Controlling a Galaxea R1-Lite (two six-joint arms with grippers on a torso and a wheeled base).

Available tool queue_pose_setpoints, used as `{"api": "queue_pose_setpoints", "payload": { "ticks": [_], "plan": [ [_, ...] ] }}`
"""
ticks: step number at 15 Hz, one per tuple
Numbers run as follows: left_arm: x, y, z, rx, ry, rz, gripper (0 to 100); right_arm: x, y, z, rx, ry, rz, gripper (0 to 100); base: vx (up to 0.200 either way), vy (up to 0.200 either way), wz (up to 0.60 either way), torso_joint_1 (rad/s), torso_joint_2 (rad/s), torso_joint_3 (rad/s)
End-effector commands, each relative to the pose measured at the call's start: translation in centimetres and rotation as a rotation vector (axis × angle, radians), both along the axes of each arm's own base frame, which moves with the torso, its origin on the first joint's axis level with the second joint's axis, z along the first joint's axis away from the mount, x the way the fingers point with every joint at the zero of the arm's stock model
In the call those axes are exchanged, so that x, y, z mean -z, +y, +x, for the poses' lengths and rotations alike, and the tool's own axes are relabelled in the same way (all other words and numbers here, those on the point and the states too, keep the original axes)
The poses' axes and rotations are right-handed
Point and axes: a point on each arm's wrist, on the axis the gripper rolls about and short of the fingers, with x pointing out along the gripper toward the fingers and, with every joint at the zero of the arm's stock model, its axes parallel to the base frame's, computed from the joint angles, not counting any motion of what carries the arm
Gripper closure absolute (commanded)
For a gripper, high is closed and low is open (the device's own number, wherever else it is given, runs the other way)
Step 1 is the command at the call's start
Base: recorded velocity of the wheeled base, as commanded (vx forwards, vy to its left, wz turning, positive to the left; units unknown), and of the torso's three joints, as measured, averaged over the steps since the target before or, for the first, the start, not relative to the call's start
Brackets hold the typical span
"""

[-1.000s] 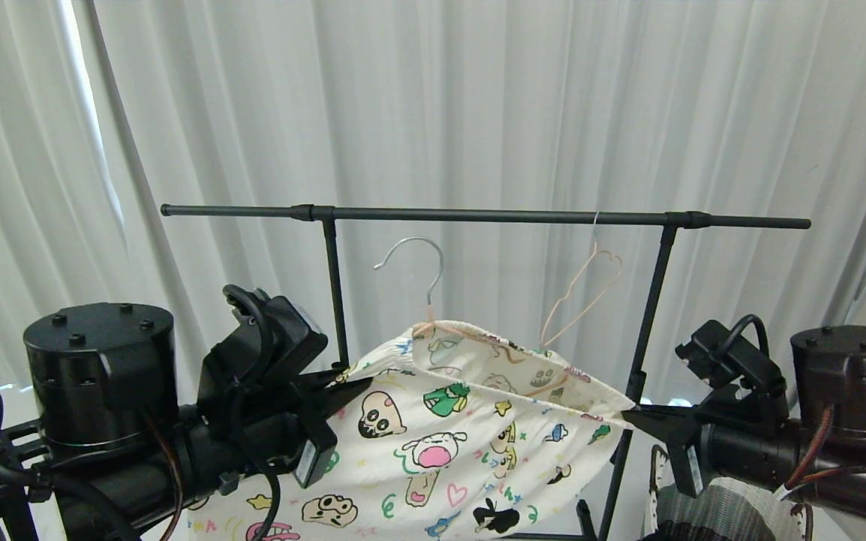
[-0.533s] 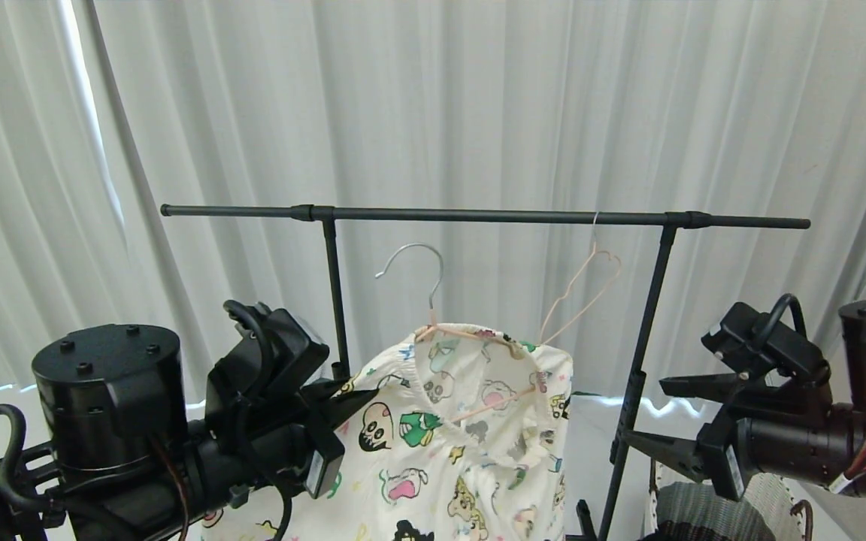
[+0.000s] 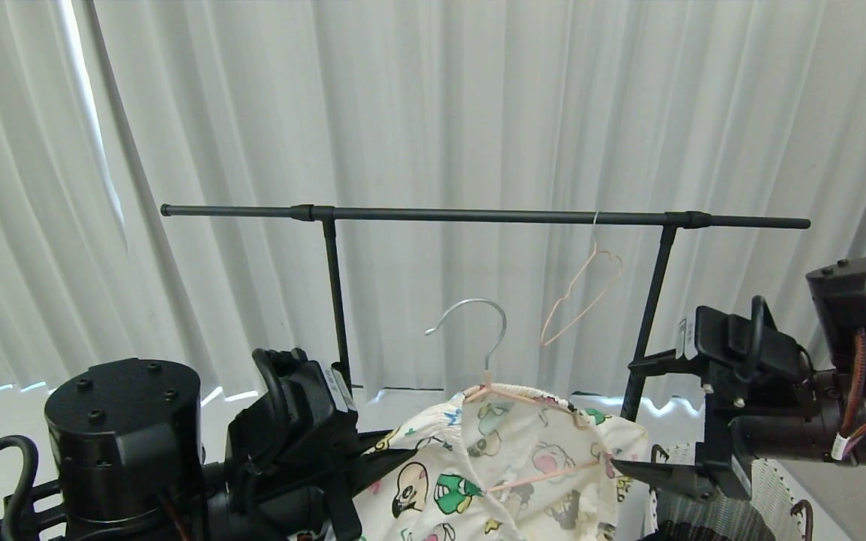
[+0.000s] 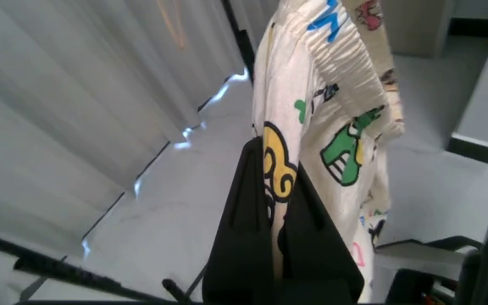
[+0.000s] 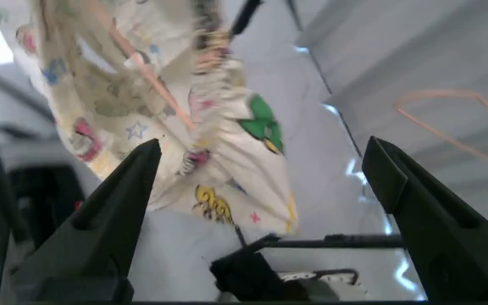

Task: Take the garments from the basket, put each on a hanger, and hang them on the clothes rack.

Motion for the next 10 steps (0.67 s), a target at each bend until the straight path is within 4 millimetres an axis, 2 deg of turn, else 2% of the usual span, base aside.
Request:
{"api": "queue_pose_setpoints", "payload": {
  "ticks": [1, 3, 7, 10],
  "plan": [
    [0.0, 0.0, -0.1, 0.008, -0.001, 0.000, 100, 0.7, 1.4, 0.6, -0.089, 0.034, -0.048, 0, 0.000, 0.000, 0.00, 0.000, 0.00, 0.000],
    [0.0, -0.1, -0.2, 0.013, -0.002, 0.001, 100, 1.0, 2.5, 0.6, -0.129, 0.061, -0.072, 0, 0.000, 0.000, 0.00, 0.000, 0.00, 0.000],
    [-0.5, -0.9, -1.2, 0.076, -0.021, -0.014, 100, 1.9, 4.5, 2.8, -0.144, 0.081, -0.103, 0, 0.000, 0.000, 0.00, 0.000, 0.00, 0.000],
    [-0.6, -1.0, -1.3, 0.094, -0.023, -0.021, 100, 2.4, 5.4, 2.9, -0.168, 0.095, -0.112, 0, 0.000, 0.000, 0.00, 0.000, 0.00, 0.000]
  ]
}}
